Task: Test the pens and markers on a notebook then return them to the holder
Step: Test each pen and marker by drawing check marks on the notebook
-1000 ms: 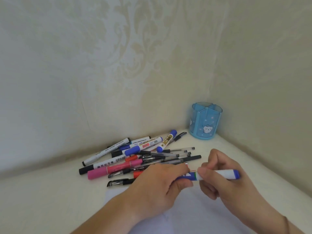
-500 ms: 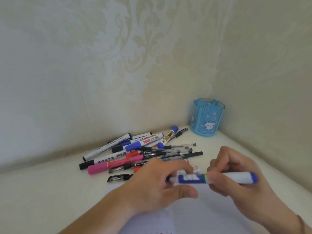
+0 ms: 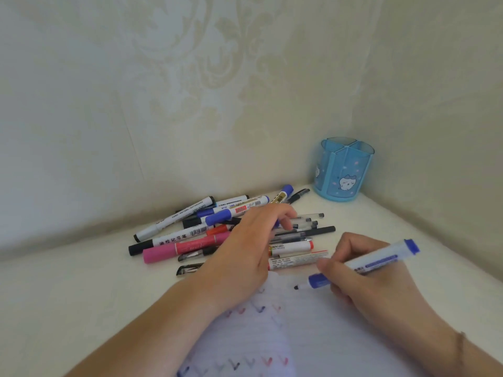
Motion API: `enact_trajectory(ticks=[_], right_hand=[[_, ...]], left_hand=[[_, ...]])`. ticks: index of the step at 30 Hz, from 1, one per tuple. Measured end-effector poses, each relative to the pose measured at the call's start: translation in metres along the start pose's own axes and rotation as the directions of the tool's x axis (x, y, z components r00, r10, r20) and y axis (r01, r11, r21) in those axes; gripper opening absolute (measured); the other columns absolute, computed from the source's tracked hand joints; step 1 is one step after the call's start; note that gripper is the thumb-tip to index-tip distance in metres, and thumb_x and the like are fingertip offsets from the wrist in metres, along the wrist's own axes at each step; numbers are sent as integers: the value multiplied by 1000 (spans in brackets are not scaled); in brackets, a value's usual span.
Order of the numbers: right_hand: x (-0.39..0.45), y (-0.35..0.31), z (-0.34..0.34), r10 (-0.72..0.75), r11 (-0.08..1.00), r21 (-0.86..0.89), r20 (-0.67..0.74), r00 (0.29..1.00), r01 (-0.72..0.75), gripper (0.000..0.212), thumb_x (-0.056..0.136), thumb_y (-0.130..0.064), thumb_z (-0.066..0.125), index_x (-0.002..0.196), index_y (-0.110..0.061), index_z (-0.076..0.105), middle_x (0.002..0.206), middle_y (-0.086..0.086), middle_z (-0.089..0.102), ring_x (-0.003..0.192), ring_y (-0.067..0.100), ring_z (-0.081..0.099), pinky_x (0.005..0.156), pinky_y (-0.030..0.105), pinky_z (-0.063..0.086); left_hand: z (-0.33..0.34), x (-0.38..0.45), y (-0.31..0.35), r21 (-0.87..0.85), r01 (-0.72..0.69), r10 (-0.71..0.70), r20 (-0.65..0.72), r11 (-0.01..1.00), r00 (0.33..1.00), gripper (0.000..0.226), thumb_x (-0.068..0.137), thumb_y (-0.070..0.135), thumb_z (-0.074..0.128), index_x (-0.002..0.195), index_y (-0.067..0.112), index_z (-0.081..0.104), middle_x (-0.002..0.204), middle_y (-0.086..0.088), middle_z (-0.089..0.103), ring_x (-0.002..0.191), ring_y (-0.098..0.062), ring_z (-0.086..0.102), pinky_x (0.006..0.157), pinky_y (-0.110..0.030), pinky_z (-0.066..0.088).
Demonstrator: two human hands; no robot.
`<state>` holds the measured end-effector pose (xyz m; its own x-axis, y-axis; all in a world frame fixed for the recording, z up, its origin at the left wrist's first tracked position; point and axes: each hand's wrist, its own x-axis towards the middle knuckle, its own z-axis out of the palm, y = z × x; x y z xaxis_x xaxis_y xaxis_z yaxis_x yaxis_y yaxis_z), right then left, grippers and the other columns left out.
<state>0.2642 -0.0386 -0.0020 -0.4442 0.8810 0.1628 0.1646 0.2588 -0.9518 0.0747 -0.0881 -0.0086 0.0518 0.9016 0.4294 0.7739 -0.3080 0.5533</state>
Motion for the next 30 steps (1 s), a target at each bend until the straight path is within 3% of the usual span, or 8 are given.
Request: enact_trajectory(ticks=[5, 9, 14, 19, 22, 25, 27, 30], right_hand=[[3, 7, 6, 14, 999, -51, -70, 997, -17, 35, 81, -11, 71, 55, -5, 48, 46, 9, 48, 42, 12, 35, 39, 16, 28], [4, 8, 7, 14, 995, -101, -42, 999, -18, 35, 81, -10, 71, 55, -6, 48, 51, 22, 48, 45, 15, 37, 41, 19, 29], [5, 7, 5, 38, 993, -107, -20, 999, -40, 35, 78, 0, 67, 52, -8, 45, 46, 4, 44, 41, 9, 34, 38, 14, 28], [9, 12, 3, 43, 995, -92, -56, 997, -48, 33, 80, -2, 65, 54, -8, 45, 45, 5, 45, 41, 11, 34, 39, 15, 28], [8, 8, 2, 81, 996, 28, -78, 994, -79, 39, 84, -10, 67, 51, -14, 47, 42, 2, 44, 37, 12, 35, 37, 16, 30], [8, 5, -4, 111, 971, 225, -117, 987, -82, 47, 90, -21, 62, 46, -19, 44, 38, -1, 36, 34, 13, 29, 34, 16, 27], [9, 5, -9, 65, 975, 221, -116, 991, -38, 43, 90, -23, 60, 50, -17, 47, 37, 2, 37, 34, 18, 32, 35, 17, 28], [11, 4, -14, 8, 949, 316, -69, 998, 15, 28, 79, -10, 72, 57, -19, 57, 40, 6, 41, 38, 22, 36, 38, 21, 29]], left_hand=[[8, 3, -5, -52, 16, -18, -39, 999, 999, 44, 91, 6, 63, 123, 32, 47, 109, 17, 66, 79, 20, 50, 73, 0, 33], [9, 4, -8, -32, 19, -20, -35, 999, 999, 41, 90, 15, 65, 121, 37, 50, 105, 19, 66, 104, 3, 56, 90, -11, 40], [10, 2, -7, 11, -34, 35, -18, 999, 999, 38, 96, 17, 56, 125, 40, 49, 107, 20, 62, 101, -5, 56, 88, -25, 45], [10, 2, -5, -33, 21, -20, 7, 999, 1000, 47, 92, 23, 64, 125, 49, 43, 112, 22, 65, 97, 7, 56, 86, -20, 43], [10, 2, -4, -32, 47, -48, -9, 998, 999, 48, 88, 29, 69, 117, 55, 40, 113, 19, 68, 80, 17, 51, 79, -12, 37], [10, 3, -4, -53, 44, -47, -55, 998, 997, 38, 88, 27, 69, 109, 51, 47, 105, 21, 70, 87, 18, 56, 80, -9, 39], [10, 3, -4, -101, 54, -63, -88, 993, 994, 32, 88, 24, 70, 103, 46, 52, 98, 24, 69, 80, 18, 56, 76, -3, 38], [10, 2, -4, -202, 82, -106, -111, 976, 988, 30, 83, 27, 74, 98, 43, 53, 96, 26, 70, 64, 0, 55, 70, -13, 46]])
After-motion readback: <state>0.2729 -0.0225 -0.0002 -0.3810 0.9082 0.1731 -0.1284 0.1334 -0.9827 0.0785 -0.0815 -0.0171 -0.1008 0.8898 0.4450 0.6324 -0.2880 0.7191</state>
